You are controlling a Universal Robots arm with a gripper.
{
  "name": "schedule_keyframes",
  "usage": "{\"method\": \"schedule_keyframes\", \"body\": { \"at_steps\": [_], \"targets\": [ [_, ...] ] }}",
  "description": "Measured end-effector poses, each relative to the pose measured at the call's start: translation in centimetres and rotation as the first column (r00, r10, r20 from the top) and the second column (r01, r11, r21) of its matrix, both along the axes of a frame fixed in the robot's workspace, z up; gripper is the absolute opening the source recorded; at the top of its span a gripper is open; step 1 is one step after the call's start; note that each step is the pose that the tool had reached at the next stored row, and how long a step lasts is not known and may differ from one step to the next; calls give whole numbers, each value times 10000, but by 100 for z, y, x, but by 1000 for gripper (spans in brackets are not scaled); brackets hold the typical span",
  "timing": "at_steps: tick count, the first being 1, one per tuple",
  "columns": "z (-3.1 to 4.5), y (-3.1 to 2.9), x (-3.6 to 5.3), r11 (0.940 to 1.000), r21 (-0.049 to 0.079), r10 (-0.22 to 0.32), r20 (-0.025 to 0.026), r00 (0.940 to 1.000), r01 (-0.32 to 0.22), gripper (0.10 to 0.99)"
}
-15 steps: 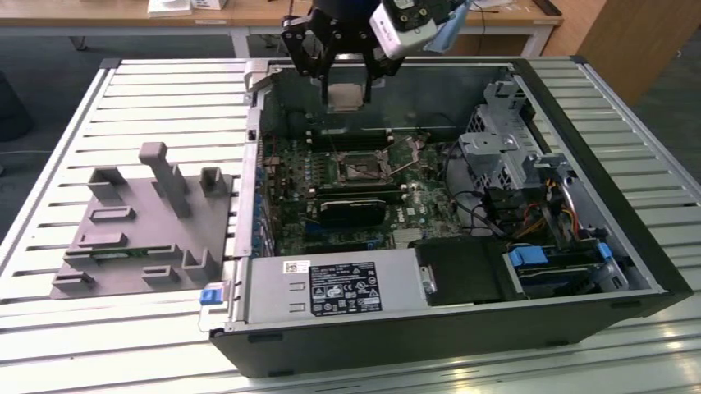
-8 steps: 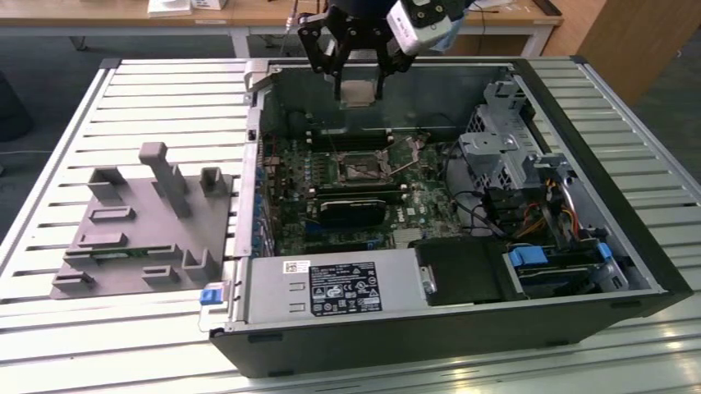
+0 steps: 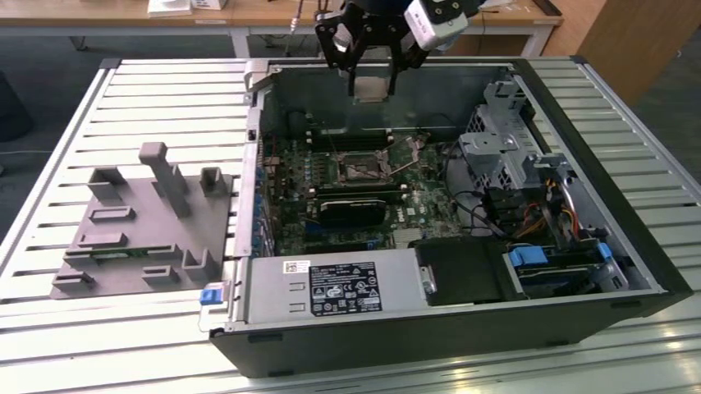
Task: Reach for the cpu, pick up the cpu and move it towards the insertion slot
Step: 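Pick up the cpu and move it towards the insertion slot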
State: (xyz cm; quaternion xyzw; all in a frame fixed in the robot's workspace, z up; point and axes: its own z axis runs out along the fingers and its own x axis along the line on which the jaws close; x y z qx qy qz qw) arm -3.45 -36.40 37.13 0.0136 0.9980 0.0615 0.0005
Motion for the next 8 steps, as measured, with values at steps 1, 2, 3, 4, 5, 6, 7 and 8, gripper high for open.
{"method": "schedule_keyframes", "body": {
  "at_steps": [1,2,3,4,5,6,7,8],
  "targets": [
    [-2,10,17,10000,0,0,0,10000,0,537],
    [-4,19,32,10000,1,0,0,10000,0,537],
    [-5,28,48,10000,0,0,0,10000,0,537],
    [-6,34,64,10000,-1,0,0,10000,0,537],
    [-8,41,80,10000,0,0,0,10000,0,537],
    [-9,47,93,10000,0,0,0,10000,0,537],
    [-11,52,106,10000,0,1,0,10000,-1,537],
    [-12,58,119,10000,-1,0,0,10000,0,537]
  ]
}}
